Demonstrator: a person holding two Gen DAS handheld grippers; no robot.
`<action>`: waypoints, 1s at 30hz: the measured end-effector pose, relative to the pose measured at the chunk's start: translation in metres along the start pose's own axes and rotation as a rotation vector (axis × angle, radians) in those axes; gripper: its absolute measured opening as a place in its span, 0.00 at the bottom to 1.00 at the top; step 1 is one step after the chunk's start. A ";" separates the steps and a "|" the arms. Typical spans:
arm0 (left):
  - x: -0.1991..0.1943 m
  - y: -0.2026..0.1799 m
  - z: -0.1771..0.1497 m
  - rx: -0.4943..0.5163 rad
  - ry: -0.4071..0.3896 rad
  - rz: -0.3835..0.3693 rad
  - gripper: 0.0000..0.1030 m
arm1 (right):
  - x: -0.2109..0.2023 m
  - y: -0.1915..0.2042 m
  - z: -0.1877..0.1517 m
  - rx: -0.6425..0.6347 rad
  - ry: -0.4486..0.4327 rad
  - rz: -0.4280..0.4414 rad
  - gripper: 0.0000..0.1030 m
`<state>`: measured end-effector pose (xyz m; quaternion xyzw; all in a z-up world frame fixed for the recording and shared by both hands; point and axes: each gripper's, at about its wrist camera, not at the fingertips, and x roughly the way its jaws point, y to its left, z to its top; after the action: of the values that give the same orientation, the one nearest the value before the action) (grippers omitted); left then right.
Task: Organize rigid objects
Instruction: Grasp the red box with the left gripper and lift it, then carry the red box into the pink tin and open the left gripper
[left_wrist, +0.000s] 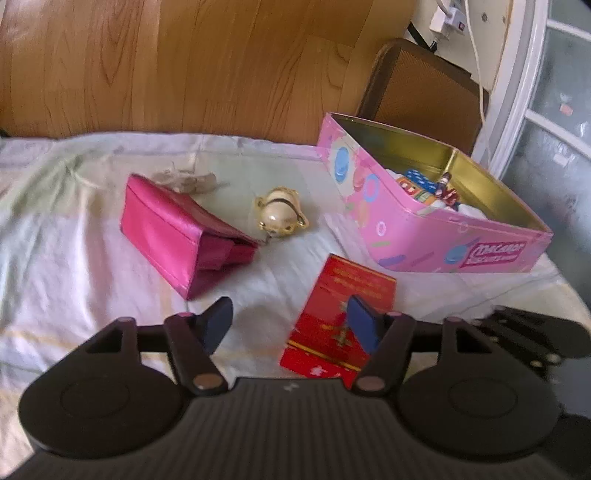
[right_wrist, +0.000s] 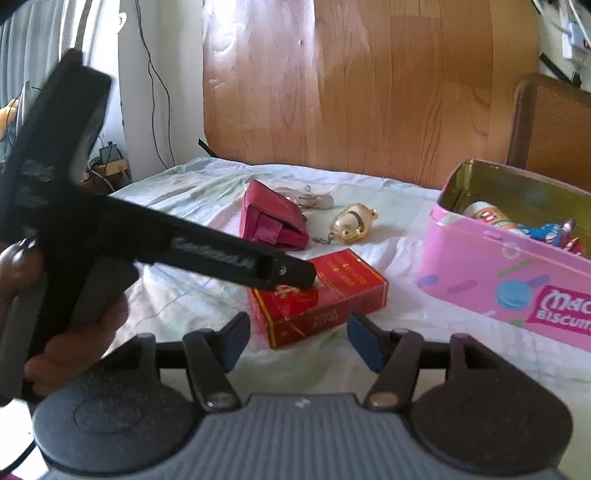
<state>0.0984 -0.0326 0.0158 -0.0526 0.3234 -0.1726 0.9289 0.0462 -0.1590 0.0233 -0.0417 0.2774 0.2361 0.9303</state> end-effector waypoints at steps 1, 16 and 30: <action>0.000 0.000 0.000 -0.020 0.016 -0.051 0.48 | 0.004 -0.002 0.000 0.009 0.006 0.013 0.54; 0.000 -0.129 0.069 0.248 -0.150 -0.183 0.44 | -0.070 -0.077 0.011 0.136 -0.378 -0.183 0.39; 0.114 -0.228 0.099 0.348 -0.084 -0.146 0.63 | -0.051 -0.212 0.012 0.311 -0.330 -0.460 0.43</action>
<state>0.1777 -0.2877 0.0754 0.0781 0.2449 -0.2905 0.9217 0.1133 -0.3656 0.0494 0.0784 0.1390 -0.0222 0.9869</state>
